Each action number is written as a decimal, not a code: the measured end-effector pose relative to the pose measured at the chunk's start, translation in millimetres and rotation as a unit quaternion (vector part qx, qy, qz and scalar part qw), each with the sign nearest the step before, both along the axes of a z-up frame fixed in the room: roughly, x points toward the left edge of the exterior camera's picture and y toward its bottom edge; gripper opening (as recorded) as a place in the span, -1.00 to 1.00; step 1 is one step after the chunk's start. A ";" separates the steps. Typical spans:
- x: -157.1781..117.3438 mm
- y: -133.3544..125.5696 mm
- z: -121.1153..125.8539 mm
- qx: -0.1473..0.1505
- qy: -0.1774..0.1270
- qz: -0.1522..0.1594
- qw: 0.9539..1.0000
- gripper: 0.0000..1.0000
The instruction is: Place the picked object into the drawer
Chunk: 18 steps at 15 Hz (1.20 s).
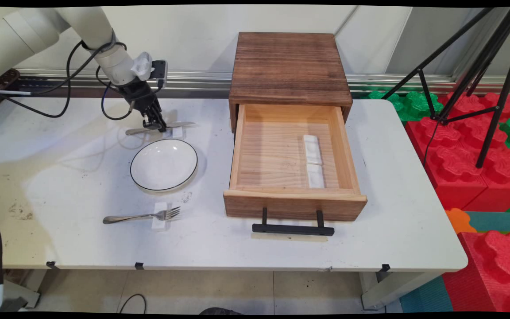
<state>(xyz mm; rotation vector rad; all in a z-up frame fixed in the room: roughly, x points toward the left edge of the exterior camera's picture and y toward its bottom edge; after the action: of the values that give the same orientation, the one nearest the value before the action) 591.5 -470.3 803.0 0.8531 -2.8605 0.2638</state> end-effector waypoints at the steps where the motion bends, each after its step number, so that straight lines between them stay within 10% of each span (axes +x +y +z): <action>1: 0.2 1.1 0.3 0.001 0.000 -0.001 1.000 -1.00; 9: 9.5 13.2 14.9 -0.010 -0.003 0.011 1.000 -1.00; 18: 3.6 38.0 88.5 -0.069 -0.010 0.036 0.997 -1.00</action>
<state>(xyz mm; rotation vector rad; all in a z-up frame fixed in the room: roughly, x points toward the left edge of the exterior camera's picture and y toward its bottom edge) 595.1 -432.3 891.4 0.9321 -2.7946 0.4744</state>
